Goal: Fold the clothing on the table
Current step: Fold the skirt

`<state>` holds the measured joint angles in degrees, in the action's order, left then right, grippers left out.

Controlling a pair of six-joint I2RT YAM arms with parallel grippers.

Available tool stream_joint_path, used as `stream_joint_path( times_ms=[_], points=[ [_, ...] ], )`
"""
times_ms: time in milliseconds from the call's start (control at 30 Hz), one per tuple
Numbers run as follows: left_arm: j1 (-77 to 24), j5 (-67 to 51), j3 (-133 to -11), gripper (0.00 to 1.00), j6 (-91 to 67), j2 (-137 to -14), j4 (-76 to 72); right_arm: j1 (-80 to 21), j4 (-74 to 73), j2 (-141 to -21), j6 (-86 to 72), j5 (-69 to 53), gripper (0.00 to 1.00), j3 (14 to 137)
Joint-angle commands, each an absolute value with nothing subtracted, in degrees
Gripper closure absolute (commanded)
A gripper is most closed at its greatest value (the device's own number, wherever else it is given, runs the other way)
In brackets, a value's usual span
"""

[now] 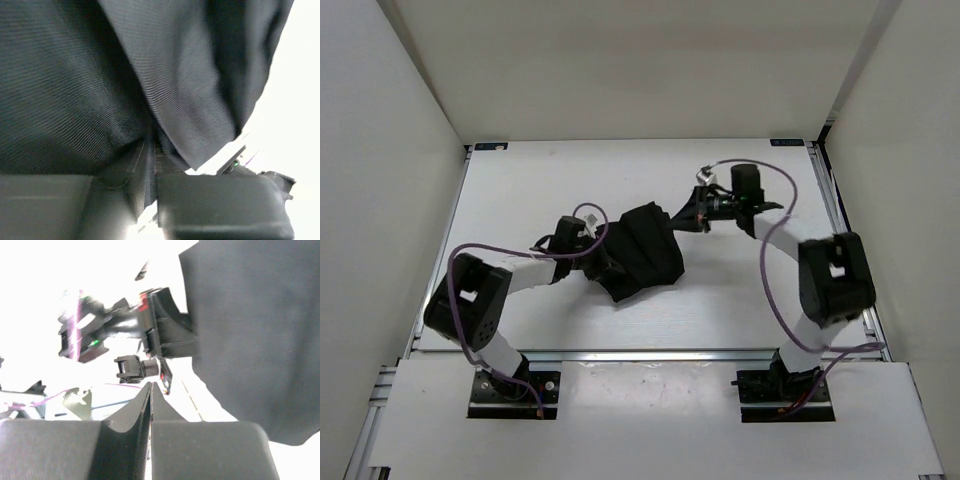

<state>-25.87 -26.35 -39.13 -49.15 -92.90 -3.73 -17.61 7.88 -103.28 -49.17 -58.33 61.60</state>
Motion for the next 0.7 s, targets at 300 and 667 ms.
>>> stream_joint_path(
  times_ms=[300,667],
  points=[
    [-9.2,-7.3,-47.9,0.48,-28.8,-72.3,26.1,-0.7,-28.5,-78.8,-25.1,-31.6,0.83,53.9],
    [-8.1,-13.1,-33.2,0.65,-26.0,-64.6,28.7,6.2,-34.3,-75.0,-16.2,-25.0,0.45,48.8]
  ],
)
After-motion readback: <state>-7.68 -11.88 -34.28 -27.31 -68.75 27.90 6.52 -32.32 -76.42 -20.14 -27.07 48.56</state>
